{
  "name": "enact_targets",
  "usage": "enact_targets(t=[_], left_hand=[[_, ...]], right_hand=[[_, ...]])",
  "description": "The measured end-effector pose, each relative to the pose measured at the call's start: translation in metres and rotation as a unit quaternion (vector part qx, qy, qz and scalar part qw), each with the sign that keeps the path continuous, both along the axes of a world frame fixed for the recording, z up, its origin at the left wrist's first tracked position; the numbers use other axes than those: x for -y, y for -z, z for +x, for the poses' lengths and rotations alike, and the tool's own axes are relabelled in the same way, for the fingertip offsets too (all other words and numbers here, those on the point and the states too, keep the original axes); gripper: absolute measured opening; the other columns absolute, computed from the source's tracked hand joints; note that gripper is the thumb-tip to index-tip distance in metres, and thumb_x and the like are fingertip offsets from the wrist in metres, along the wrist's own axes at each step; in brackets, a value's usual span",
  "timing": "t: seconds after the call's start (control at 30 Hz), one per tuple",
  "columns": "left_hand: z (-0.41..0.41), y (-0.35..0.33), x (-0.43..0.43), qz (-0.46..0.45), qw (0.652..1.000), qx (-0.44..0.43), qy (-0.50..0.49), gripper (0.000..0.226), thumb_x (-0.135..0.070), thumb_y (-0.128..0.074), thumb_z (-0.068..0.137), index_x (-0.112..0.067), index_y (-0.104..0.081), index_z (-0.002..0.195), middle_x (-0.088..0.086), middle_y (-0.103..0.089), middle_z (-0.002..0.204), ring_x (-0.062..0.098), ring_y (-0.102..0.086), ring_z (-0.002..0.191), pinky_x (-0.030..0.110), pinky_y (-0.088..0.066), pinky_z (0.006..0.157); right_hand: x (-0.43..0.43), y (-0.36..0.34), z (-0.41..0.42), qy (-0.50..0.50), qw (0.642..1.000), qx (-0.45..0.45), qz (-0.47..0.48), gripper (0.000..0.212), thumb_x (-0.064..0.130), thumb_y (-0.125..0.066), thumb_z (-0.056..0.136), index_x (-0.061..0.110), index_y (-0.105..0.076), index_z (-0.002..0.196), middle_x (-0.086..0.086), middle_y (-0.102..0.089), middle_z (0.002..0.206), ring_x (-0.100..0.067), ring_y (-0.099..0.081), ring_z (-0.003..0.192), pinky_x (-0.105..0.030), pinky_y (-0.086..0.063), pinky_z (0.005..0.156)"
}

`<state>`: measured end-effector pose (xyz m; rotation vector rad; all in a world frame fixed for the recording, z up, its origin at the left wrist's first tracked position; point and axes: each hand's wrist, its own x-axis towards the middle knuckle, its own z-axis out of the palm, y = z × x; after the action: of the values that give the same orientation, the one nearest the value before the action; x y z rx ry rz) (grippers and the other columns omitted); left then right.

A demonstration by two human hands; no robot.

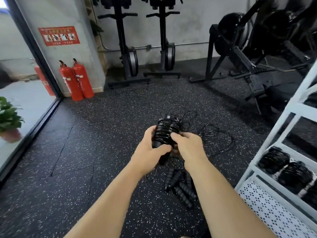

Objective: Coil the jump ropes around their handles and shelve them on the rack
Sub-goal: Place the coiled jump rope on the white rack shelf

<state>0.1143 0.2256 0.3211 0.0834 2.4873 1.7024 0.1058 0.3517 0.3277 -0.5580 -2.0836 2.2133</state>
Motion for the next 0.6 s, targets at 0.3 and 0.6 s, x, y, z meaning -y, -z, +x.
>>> enact_targets(t=[0.3,0.6], left_hand=[[0.028,-0.018,-0.024,0.093,0.992,0.075,0.034,0.048,-0.008,-0.06,0.096,-0.032,-0.043,0.135,0.001,-0.072,0.11,0.023,-0.069,0.096,0.044,-0.052,0.091],[0.06,-0.032,-0.092,0.127,0.981,0.129,0.07,0.054,0.003,-0.058,0.092,-0.019,-0.046,0.14,0.01,-0.069,0.113,0.026,-0.067,0.1,0.037,-0.053,0.077]], right_hand=[[-0.036,-0.016,0.044,0.03,0.999,0.014,-0.002,0.012,0.013,-0.066,0.088,0.014,-0.065,0.076,-0.003,-0.066,0.074,-0.02,-0.06,0.068,-0.037,-0.051,0.071],[-0.092,-0.029,0.102,0.12,0.992,0.028,0.022,0.016,0.017,-0.071,0.082,0.012,-0.062,0.07,-0.005,-0.064,0.072,-0.023,-0.06,0.072,-0.049,-0.054,0.082]])
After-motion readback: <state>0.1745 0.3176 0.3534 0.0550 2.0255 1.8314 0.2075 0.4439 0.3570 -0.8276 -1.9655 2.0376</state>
